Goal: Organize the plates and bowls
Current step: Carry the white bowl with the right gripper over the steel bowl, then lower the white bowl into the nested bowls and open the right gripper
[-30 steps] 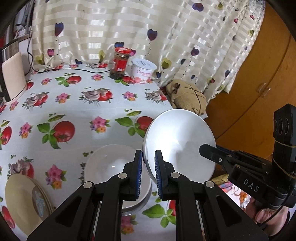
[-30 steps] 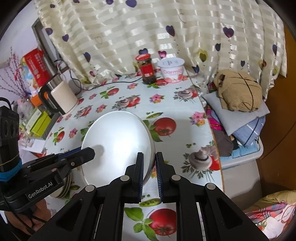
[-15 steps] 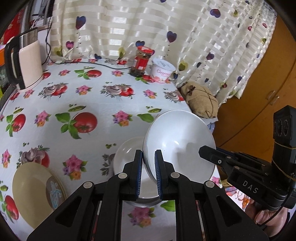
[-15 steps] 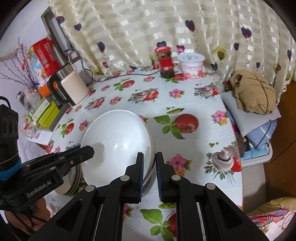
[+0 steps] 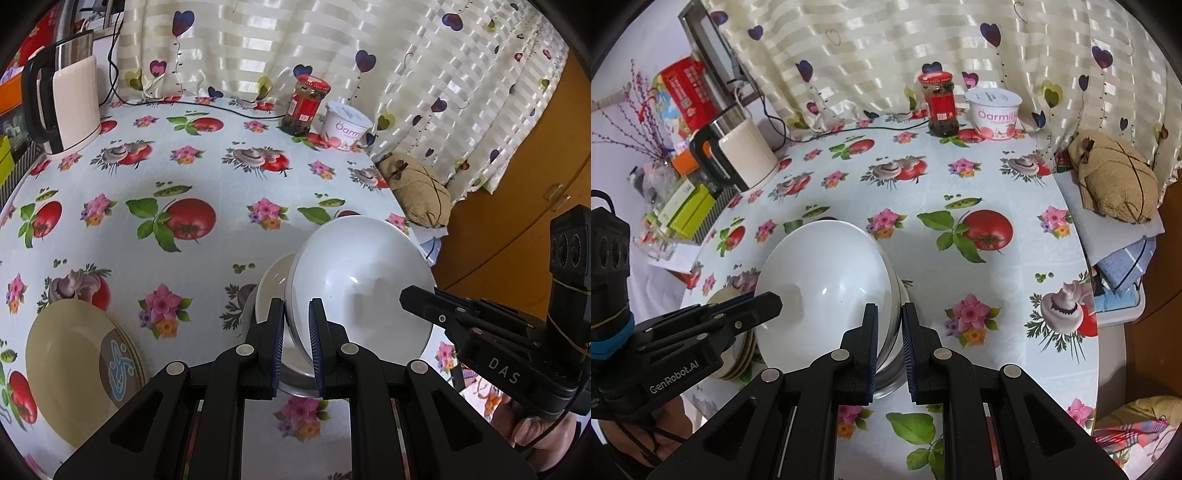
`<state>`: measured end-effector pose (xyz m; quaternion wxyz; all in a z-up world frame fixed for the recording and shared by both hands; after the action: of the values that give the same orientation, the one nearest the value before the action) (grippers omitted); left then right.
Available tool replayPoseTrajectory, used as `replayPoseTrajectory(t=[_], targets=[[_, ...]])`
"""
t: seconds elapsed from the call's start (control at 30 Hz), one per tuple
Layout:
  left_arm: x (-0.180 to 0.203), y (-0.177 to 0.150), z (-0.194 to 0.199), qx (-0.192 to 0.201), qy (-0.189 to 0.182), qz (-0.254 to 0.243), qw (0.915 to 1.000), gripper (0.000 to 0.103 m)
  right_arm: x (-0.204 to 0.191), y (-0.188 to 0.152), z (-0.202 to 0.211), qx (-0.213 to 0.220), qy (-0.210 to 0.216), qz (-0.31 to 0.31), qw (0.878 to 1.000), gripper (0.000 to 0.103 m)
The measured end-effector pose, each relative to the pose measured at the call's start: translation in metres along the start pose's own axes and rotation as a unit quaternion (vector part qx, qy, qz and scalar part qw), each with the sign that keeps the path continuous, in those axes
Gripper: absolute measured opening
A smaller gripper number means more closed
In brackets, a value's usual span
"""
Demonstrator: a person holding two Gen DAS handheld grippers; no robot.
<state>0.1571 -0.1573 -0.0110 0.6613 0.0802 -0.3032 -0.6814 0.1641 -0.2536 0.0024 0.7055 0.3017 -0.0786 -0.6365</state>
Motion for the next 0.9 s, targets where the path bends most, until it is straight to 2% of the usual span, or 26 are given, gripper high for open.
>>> replayPoseTrajectory(t=[0.9], targets=[[-0.011, -0.006, -0.02, -0.039, 0.018, 0.009, 0.999, 0.014, 0.004, -0.006, -0.033, -0.046, 0.005, -0.003, 0.999, 0.015]])
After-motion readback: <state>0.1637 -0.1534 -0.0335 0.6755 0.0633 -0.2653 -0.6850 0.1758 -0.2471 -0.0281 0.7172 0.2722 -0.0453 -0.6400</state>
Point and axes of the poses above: each gripper's, at about its wrist camera, not at the fingertips, and z roughly against the way its jaws point, x to its right, y to its top, the point moved 7 cm from there along -z, roughly the way its jaws point, and after that the axes turned 2 degrees about y, right-handed, at the moved point
